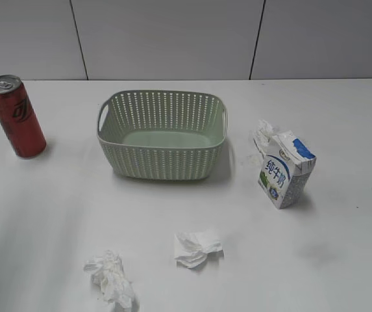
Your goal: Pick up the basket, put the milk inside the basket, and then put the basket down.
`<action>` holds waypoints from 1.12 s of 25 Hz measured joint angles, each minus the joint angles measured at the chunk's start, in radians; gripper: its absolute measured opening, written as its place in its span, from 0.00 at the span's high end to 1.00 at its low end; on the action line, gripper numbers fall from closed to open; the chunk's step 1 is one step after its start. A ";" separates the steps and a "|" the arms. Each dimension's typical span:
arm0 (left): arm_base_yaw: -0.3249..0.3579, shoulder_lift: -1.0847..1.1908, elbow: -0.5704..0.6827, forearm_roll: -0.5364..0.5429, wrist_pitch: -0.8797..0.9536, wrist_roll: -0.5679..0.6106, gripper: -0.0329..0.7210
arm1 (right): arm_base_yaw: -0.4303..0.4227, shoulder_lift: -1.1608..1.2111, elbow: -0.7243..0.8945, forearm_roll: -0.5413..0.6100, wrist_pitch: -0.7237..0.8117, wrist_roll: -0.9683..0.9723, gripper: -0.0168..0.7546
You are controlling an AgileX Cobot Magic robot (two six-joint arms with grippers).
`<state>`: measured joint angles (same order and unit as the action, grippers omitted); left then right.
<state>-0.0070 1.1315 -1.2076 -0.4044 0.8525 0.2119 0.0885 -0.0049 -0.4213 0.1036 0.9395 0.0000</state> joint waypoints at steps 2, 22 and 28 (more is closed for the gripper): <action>-0.046 0.105 -0.064 0.008 0.045 0.001 0.09 | 0.000 0.000 0.000 0.000 0.000 0.000 0.23; -0.340 0.883 -0.376 0.274 0.038 -0.158 0.15 | 0.000 0.000 0.000 0.003 0.000 0.000 0.23; -0.340 0.986 -0.409 0.270 -0.010 -0.164 0.29 | 0.000 0.000 0.000 0.005 0.000 0.000 0.23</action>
<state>-0.3474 2.1177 -1.6165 -0.1345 0.8425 0.0482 0.0885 -0.0049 -0.4213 0.1085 0.9395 0.0000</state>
